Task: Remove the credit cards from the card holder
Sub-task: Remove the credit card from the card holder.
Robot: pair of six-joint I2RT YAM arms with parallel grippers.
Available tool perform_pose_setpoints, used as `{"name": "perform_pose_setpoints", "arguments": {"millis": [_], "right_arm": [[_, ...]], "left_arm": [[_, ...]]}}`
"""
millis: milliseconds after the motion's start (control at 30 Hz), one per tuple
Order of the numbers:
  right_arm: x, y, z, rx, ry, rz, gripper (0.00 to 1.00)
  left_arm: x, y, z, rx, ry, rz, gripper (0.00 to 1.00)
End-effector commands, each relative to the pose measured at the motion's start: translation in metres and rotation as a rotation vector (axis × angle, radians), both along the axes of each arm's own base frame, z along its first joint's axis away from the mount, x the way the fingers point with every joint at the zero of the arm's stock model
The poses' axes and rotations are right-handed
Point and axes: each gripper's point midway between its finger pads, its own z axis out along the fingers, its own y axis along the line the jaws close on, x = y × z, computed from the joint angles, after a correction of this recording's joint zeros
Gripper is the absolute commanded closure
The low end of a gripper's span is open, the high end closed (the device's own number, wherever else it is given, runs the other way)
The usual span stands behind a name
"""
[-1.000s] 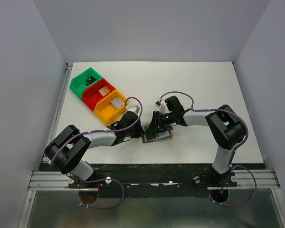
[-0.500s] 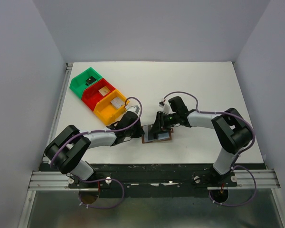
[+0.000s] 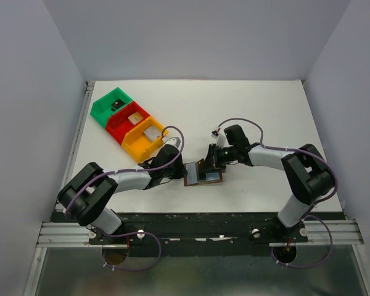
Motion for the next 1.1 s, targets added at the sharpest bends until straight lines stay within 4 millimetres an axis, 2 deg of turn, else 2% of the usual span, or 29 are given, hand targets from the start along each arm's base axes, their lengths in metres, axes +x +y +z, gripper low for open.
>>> {"name": "perform_pose_setpoints", "arguments": {"millis": [0,233,433,533,600,633,733,833,967,1067], "right_arm": [[0.002,-0.006,0.003,-0.016,-0.025,-0.022,0.81],[0.001,-0.027,-0.008,-0.117,-0.021,-0.064,0.95],[0.001,-0.048,-0.012,-0.201,-0.038,-0.091,0.99],[0.002,-0.056,-0.007,-0.236,-0.07,-0.103,0.99],[0.003,-0.058,0.003,-0.237,-0.112,-0.101,0.99],[0.003,-0.06,0.009,-0.24,-0.135,-0.1,0.99],[0.004,-0.065,0.025,-0.251,-0.195,-0.101,1.0],[0.005,-0.072,0.042,-0.263,-0.254,-0.108,1.0],[0.001,-0.076,0.068,-0.246,-0.345,-0.093,1.0],[-0.008,-0.07,0.088,-0.191,-0.401,-0.019,1.0]], "left_arm": [[-0.013,0.023,-0.021,0.11,0.051,0.022,1.0],[-0.011,0.021,-0.009,0.104,0.02,-0.004,1.0],[-0.011,0.019,-0.003,0.096,0.012,-0.01,1.0],[-0.009,0.016,0.003,0.082,0.0,-0.019,1.0],[-0.007,0.01,0.013,0.056,-0.021,-0.042,1.0],[-0.004,0.007,0.019,0.052,-0.044,-0.054,0.93],[-0.001,-0.01,0.046,-0.008,-0.091,-0.131,0.6],[0.004,-0.017,0.073,-0.052,-0.14,-0.142,0.39],[0.008,-0.022,0.11,-0.107,-0.199,-0.133,0.03],[0.006,-0.023,0.14,-0.164,-0.262,-0.151,0.02]]}}
